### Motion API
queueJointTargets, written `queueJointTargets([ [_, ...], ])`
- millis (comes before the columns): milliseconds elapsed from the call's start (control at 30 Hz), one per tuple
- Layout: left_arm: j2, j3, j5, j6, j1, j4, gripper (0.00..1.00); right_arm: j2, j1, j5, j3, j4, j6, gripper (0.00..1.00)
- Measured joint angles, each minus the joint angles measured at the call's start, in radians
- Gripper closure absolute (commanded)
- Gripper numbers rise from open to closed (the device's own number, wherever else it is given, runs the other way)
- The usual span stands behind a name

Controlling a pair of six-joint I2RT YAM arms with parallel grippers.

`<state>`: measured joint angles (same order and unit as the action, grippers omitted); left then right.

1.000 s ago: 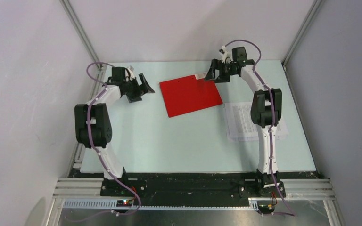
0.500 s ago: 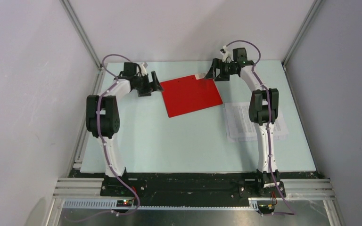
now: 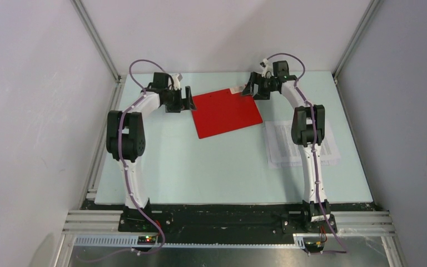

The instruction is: Put the files into the folder

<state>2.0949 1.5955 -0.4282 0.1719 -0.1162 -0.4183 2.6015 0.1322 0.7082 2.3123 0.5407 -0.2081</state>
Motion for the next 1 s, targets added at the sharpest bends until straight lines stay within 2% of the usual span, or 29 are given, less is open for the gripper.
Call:
queueJointTargets([
  [500,0.002,0.000,0.010,-0.026,-0.008,-0.011,0.02,-0.001,-0.006,0.232,-0.130,-0.121,-0.109,0.32],
  [633,0.004,0.000,0.009,-0.034,-0.009,-0.011,0.02,-0.011,-0.006,0.300,-0.182,-0.159,-0.150,0.46],
  [667,0.004,0.000,0.008,-0.035,-0.010,-0.011,0.02,-0.014,-0.006,0.318,-0.194,-0.168,-0.162,0.53],
  [733,0.005,0.000,0.007,-0.042,-0.011,-0.011,0.02,-0.023,-0.006,0.348,-0.211,-0.185,-0.185,0.61],
  [833,0.005,0.000,0.008,-0.050,-0.014,-0.012,0.02,-0.035,-0.007,0.396,-0.231,-0.221,-0.229,0.62],
  [1000,0.005,0.000,0.010,-0.061,-0.023,-0.014,0.02,-0.063,-0.009,0.464,-0.251,-0.274,-0.290,0.52],
])
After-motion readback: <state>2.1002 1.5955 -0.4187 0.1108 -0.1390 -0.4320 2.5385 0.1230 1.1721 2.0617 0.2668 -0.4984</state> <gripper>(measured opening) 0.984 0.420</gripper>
